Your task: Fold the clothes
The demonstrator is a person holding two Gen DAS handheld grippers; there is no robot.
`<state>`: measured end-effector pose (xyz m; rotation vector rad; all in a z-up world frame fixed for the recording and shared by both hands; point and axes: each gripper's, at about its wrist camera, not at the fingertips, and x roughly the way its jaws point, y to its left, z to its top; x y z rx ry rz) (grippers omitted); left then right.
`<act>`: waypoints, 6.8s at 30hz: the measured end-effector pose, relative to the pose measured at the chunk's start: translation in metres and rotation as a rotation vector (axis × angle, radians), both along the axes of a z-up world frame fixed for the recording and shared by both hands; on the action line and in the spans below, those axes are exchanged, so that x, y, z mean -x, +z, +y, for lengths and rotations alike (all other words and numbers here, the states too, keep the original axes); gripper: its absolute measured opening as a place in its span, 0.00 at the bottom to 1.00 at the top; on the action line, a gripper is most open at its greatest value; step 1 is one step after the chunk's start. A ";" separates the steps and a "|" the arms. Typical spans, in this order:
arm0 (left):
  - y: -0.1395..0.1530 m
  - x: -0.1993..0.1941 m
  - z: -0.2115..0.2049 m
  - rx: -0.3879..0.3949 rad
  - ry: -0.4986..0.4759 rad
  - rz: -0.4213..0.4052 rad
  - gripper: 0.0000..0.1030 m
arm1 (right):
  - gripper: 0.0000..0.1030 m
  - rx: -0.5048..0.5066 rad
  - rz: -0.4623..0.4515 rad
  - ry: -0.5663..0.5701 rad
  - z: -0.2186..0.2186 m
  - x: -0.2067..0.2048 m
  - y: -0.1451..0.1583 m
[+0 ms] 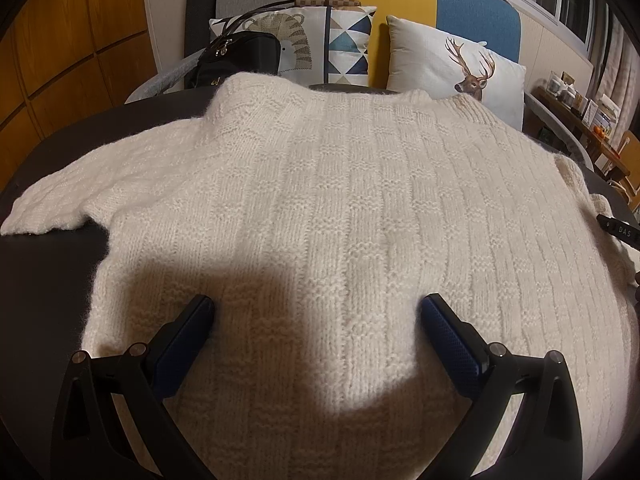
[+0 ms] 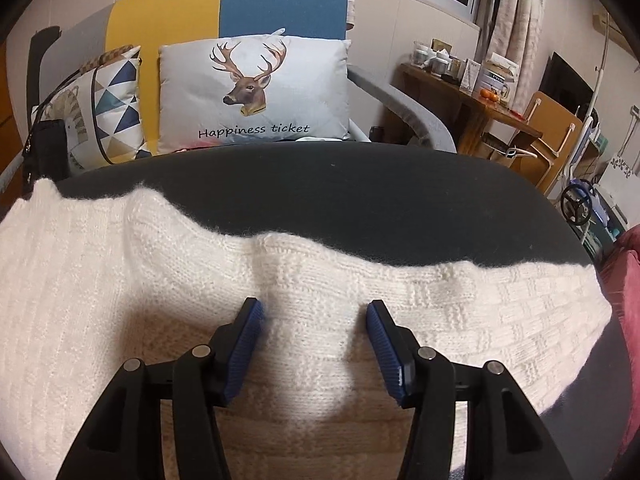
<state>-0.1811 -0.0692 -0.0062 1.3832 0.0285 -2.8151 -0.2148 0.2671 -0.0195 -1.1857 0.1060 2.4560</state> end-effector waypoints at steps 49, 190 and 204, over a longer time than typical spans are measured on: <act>0.000 -0.001 0.000 -0.004 -0.002 0.005 1.00 | 0.09 -0.027 -0.002 0.207 -0.040 0.055 0.001; 0.039 0.038 0.129 0.014 -0.231 -0.030 0.93 | 0.21 0.256 0.174 0.112 0.075 -0.079 0.033; 0.032 -0.053 0.220 0.100 -0.617 0.054 0.92 | 0.01 0.391 -0.019 0.411 0.002 -0.051 0.009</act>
